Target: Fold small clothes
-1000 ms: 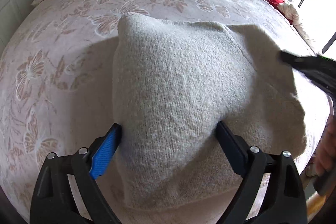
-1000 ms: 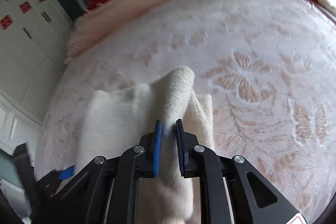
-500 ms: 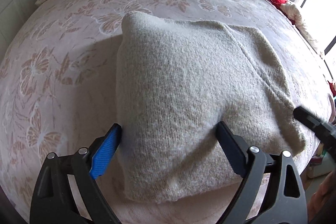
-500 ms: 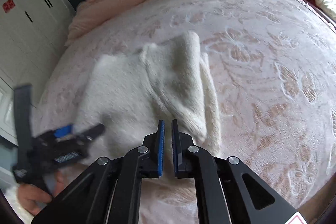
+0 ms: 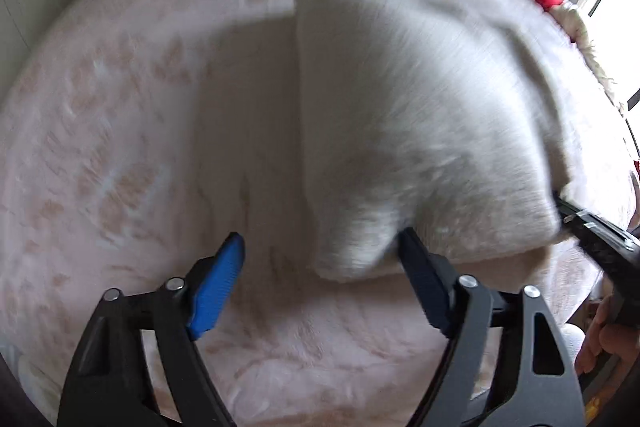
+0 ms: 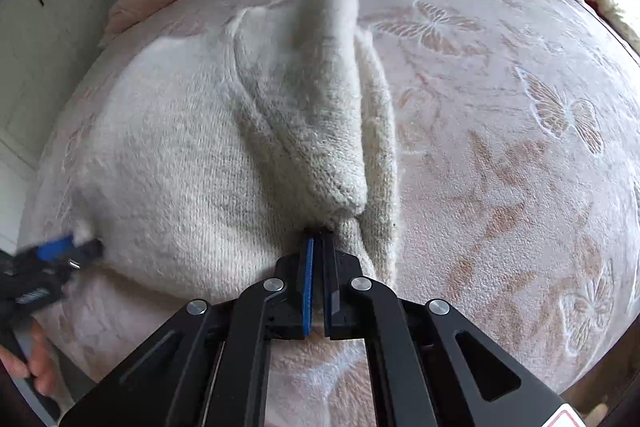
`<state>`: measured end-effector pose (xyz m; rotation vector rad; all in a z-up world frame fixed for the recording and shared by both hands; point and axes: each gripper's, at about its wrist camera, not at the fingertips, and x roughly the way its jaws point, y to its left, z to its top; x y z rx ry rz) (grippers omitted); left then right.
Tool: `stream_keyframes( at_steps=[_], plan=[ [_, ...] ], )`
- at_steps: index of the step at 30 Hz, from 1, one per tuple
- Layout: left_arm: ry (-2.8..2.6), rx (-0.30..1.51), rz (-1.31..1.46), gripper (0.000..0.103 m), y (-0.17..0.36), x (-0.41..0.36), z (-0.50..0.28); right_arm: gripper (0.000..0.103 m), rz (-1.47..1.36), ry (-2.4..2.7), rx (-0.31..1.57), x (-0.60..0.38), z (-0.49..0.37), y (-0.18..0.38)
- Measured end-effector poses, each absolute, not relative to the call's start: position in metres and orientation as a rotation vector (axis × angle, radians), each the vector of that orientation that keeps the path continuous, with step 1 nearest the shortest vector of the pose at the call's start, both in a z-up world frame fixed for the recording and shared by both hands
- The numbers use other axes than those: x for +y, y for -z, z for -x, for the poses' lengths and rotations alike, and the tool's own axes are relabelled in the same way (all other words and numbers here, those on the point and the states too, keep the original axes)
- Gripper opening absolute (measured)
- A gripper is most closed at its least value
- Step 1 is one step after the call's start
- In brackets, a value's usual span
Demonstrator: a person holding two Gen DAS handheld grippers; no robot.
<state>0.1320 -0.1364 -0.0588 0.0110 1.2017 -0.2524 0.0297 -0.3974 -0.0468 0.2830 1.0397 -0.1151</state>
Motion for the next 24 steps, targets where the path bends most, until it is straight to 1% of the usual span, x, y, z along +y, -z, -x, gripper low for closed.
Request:
stream_keyframes(
  at_steps=[2,4,7,9,10,12,13,14,15,16,19,24],
  plan=[
    [0.249,1.206,0.044,0.077,0.062,-0.132,-0.135,0.002,-0.285,0.128,1.019,-0.394,-0.028,0.028],
    [0.248,1.197,0.012,0.077,0.060,-0.135,-0.135,0.002,-0.276,0.133,1.005,-0.395,-0.026,0.021],
    [0.247,1.185,-0.026,0.081,0.061,-0.139,-0.132,0.000,-0.251,0.142,1.076,-0.396,-0.030,0.048],
    [0.257,1.211,0.001,0.081,0.057,-0.136,-0.131,0.001,-0.235,0.142,1.068,-0.395,-0.033,0.047],
    [0.266,1.214,0.013,0.080,0.053,-0.134,-0.130,0.006,-0.236,0.137,1.064,-0.393,-0.033,0.035],
    [0.296,1.196,0.045,0.081,0.039,-0.128,-0.126,0.021,-0.289,0.121,1.020,-0.398,-0.029,0.017],
    [0.318,1.173,0.070,0.084,0.028,-0.125,-0.122,0.050,-0.359,0.089,0.983,-0.405,-0.025,0.007],
    [0.340,1.138,0.100,0.091,0.016,-0.123,-0.120,0.079,-0.399,0.082,0.957,-0.410,-0.023,0.002],
    [0.360,1.109,0.116,0.094,0.006,-0.123,-0.121,0.084,-0.426,0.089,0.931,-0.417,-0.022,-0.002],
    [0.376,1.097,0.117,0.095,0.001,-0.125,-0.125,0.084,-0.444,0.091,0.917,-0.423,-0.025,-0.003],
    [0.396,1.125,0.103,0.096,0.005,-0.136,-0.145,0.084,-0.499,0.088,0.962,-0.437,-0.042,0.013],
    [0.379,1.274,0.150,0.096,0.053,-0.146,-0.187,0.084,-0.698,-0.011,1.049,-0.454,-0.074,0.063]
  ],
)
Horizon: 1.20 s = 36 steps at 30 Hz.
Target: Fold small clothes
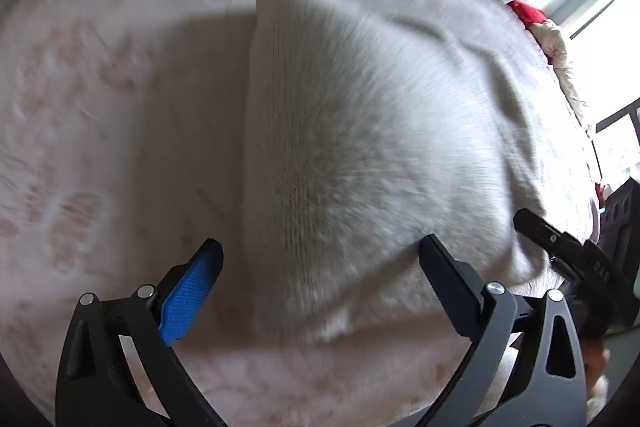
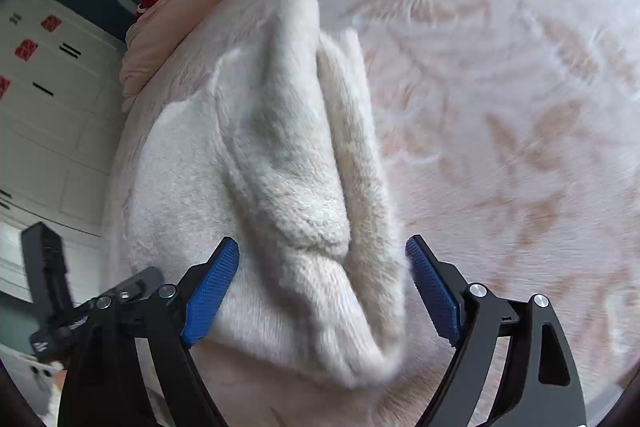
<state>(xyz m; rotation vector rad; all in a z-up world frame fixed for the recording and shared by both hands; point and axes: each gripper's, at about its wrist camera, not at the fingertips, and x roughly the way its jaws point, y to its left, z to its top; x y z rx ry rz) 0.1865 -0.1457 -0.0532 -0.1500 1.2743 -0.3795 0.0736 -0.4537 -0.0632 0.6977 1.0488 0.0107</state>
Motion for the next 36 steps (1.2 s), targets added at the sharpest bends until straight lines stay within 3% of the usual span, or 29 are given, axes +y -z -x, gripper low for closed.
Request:
stream_keyframes(
  at_steps=[8,9,10,11,13,15,18,23,28,36],
  plan=[
    [0.433,1.280,0.230,0.098,0.074,-0.165,-0.217,0.087,-0.789,-0.051,0.982,-0.451,-0.109,0.078],
    [0.436,1.280,0.228,0.098,0.074,-0.168,-0.221,0.084,-0.798,-0.050,0.979,-0.452,-0.113,0.079],
    [0.439,1.282,0.226,0.098,0.074,-0.170,-0.225,0.072,-0.798,-0.040,0.976,-0.453,-0.117,0.078],
    [0.449,1.284,0.226,0.095,0.073,-0.172,-0.225,0.055,-0.805,-0.044,0.975,-0.455,-0.120,0.079],
    [0.459,1.286,0.218,0.080,0.067,-0.171,-0.225,0.038,-0.856,-0.064,0.975,-0.461,-0.120,0.078],
    [0.476,1.273,0.214,0.053,0.055,-0.167,-0.219,0.034,-0.863,-0.073,0.961,-0.459,-0.113,0.066],
    [0.516,1.268,0.228,0.046,0.030,-0.159,-0.208,0.033,-0.837,-0.085,0.950,-0.447,-0.097,0.042],
    [0.569,1.290,0.158,0.045,-0.001,-0.148,-0.152,0.033,-0.830,-0.108,0.983,-0.434,-0.034,0.018],
    [0.559,1.370,0.031,0.048,0.012,-0.150,-0.088,0.035,-0.839,-0.069,1.078,-0.423,0.029,0.044],
    [0.485,1.375,0.027,0.069,0.042,-0.151,-0.084,0.047,-0.895,-0.066,1.058,-0.427,0.043,0.071]
  ],
)
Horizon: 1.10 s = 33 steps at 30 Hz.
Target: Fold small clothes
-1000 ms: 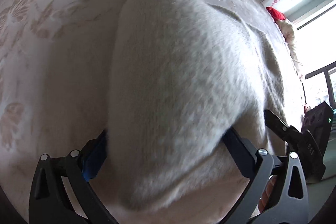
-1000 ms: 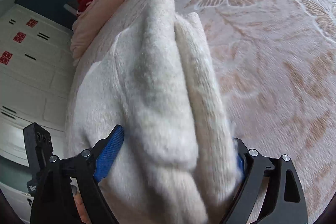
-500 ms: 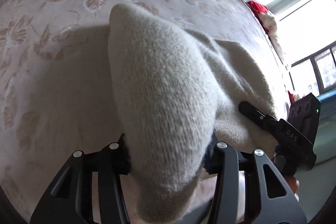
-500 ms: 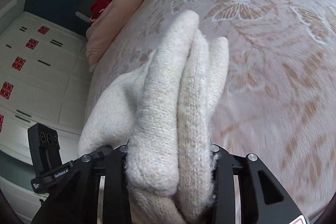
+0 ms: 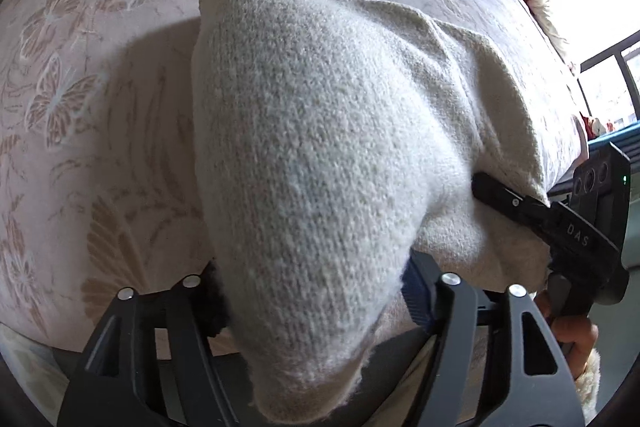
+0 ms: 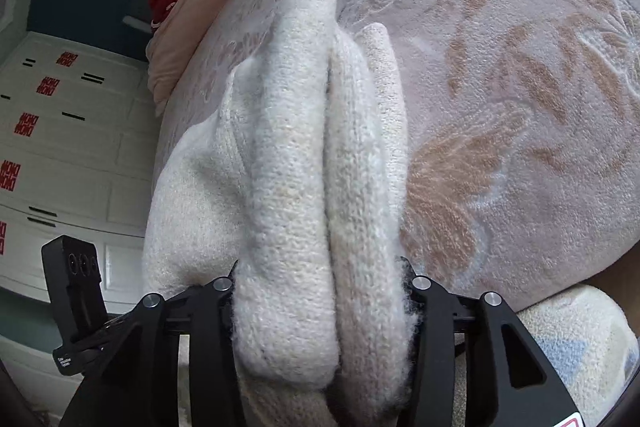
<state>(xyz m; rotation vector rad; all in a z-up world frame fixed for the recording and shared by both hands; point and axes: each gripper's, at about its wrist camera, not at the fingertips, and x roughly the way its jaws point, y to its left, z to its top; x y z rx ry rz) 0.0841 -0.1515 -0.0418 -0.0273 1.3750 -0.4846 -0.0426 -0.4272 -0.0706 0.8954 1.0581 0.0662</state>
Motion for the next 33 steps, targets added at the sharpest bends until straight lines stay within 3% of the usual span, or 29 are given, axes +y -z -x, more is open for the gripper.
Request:
stream_keyframes(
  at_steps=[2,5,6,8,9,12,24,33],
  plan=[
    [0.474,1.378,0.042,0.075,0.047,-0.150,-0.089,0.054,-0.910,-0.066,1.061,-0.427,0.039,0.075],
    [0.470,1.362,0.039,0.083,0.053,-0.152,-0.095,0.054,-0.945,-0.067,1.054,-0.429,0.037,0.080],
    [0.476,1.357,0.036,0.079,0.054,-0.155,-0.096,0.053,-0.952,-0.064,1.051,-0.429,0.039,0.079],
    [0.501,1.353,0.033,0.064,0.050,-0.158,-0.099,0.038,-0.933,-0.068,1.043,-0.427,0.041,0.074],
    [0.506,1.347,0.029,0.055,0.045,-0.159,-0.099,0.037,-0.917,-0.059,1.036,-0.420,0.032,0.065],
    [0.531,1.306,0.020,0.047,0.016,-0.157,-0.099,0.035,-0.861,-0.066,0.986,-0.412,0.033,0.032],
    [0.594,0.943,-0.033,0.047,-0.149,-0.159,-0.078,0.035,-0.662,-0.114,0.645,-0.388,0.057,-0.153],
    [0.625,0.619,-0.005,0.048,-0.272,-0.111,-0.038,0.035,-0.518,-0.209,0.378,-0.348,0.073,-0.283]
  ],
)
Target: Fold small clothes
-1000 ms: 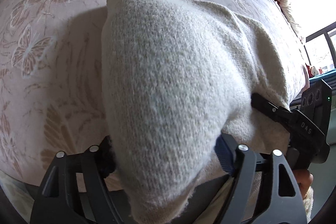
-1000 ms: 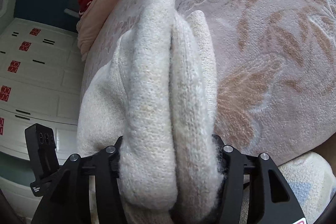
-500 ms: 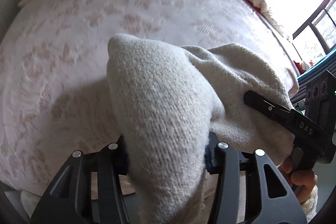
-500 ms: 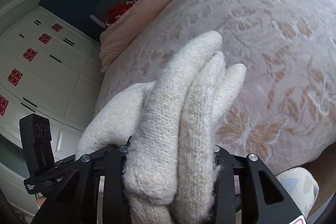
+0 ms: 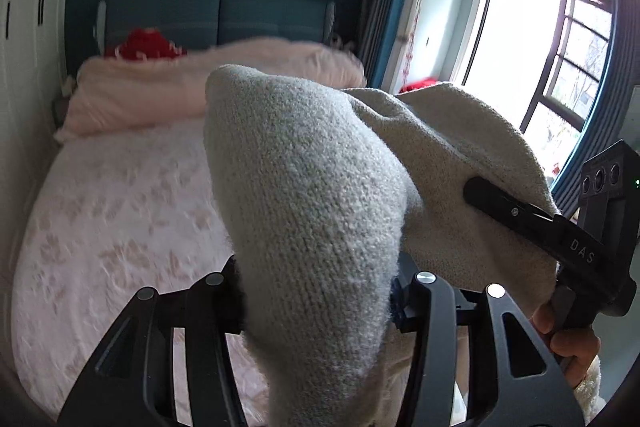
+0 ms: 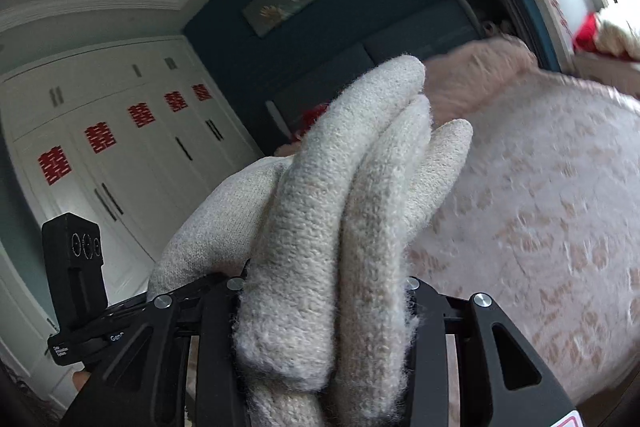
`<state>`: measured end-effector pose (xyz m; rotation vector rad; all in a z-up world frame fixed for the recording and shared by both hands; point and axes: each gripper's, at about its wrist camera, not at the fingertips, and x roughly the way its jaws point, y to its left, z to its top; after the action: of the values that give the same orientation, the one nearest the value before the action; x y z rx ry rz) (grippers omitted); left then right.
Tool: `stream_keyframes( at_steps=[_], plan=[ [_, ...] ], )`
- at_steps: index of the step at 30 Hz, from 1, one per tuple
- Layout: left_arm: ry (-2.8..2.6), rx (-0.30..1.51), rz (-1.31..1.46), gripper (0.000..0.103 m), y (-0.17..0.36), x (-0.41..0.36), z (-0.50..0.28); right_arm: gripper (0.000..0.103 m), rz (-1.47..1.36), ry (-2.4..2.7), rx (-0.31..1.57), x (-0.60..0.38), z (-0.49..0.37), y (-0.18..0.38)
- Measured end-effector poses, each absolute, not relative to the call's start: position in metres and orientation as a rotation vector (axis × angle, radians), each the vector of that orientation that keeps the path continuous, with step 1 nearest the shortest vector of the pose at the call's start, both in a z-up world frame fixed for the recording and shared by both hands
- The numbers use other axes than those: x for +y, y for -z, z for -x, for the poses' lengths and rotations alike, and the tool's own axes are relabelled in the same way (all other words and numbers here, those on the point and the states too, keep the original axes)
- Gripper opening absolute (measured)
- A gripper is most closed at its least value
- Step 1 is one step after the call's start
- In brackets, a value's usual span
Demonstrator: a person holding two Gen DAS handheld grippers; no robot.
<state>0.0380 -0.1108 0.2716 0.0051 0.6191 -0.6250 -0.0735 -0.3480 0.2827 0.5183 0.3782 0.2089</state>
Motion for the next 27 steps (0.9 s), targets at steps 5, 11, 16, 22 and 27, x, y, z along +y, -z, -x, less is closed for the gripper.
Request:
stream_keyframes(
  at_steps=[5,11,16,22,27],
  plan=[
    [0.603,0.468,0.008,0.049,-0.321,-0.070,-0.025,0.035,-0.438,-0.278,0.272,-0.307,0.069,-0.333],
    [0.556,0.349,-0.003,0.051,-0.352,-0.020,-0.028,0.036,-0.353,-0.331,0.198,-0.248,0.049,-0.368],
    [0.501,0.330,0.009,0.052,-0.354,0.020,-0.041,0.036,-0.357,-0.392,0.220,-0.214,0.014,-0.369],
    [0.462,0.385,0.031,0.053,-0.316,0.058,-0.080,0.036,-0.379,-0.408,0.315,-0.176,-0.037,-0.326],
    [0.451,0.463,0.069,0.053,-0.250,0.074,-0.127,0.036,-0.413,-0.390,0.441,-0.164,-0.087,-0.258]
  ],
)
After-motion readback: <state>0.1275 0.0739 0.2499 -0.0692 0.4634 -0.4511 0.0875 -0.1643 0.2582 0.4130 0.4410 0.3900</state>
